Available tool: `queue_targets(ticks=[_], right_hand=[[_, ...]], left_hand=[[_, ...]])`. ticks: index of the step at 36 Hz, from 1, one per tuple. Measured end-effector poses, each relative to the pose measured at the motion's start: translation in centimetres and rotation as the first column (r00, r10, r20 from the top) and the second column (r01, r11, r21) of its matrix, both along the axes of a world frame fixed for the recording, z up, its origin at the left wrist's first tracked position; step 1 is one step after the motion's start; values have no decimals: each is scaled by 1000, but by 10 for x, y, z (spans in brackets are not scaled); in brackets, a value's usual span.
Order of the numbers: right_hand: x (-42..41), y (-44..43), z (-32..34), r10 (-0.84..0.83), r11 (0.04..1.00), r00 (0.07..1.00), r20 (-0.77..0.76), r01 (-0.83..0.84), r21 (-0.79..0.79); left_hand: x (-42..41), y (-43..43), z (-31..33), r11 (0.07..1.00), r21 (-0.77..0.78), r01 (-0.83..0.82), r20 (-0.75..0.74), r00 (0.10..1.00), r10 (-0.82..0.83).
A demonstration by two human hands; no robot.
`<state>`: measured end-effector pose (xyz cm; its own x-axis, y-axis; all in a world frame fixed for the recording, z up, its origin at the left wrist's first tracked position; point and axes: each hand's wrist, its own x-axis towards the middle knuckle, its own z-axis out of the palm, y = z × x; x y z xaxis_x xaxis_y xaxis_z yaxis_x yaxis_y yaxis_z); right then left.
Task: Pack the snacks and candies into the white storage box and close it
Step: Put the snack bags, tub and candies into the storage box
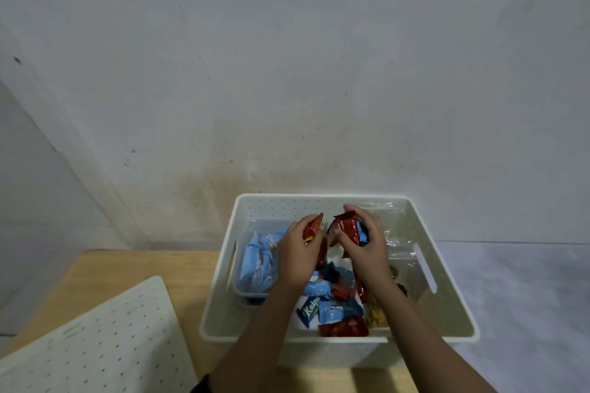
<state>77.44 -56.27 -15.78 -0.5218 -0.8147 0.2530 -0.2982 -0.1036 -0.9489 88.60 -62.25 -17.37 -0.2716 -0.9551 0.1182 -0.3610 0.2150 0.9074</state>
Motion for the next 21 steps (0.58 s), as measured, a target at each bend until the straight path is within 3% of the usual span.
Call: queue_targets(ticks=[6, 13, 17, 21], right_hand=[[-5, -1, -2, 83, 994, 996, -13, -82, 71], [-18, 4, 4, 93, 993, 991, 97, -99, 64], [-28, 9, 10, 98, 992, 991, 95, -105, 69], [-33, 14, 20, 150, 986, 986, 75, -154, 59]], left_hand=[[-2, 1, 5, 989, 140, 43, -82, 996, -32], [-2, 9, 17, 958, 267, 101, -68, 994, -86], [-4, 20, 29, 951, 287, 116, -46, 993, -107], [-7, 30, 41, 979, 198, 52, 77, 995, -69]])
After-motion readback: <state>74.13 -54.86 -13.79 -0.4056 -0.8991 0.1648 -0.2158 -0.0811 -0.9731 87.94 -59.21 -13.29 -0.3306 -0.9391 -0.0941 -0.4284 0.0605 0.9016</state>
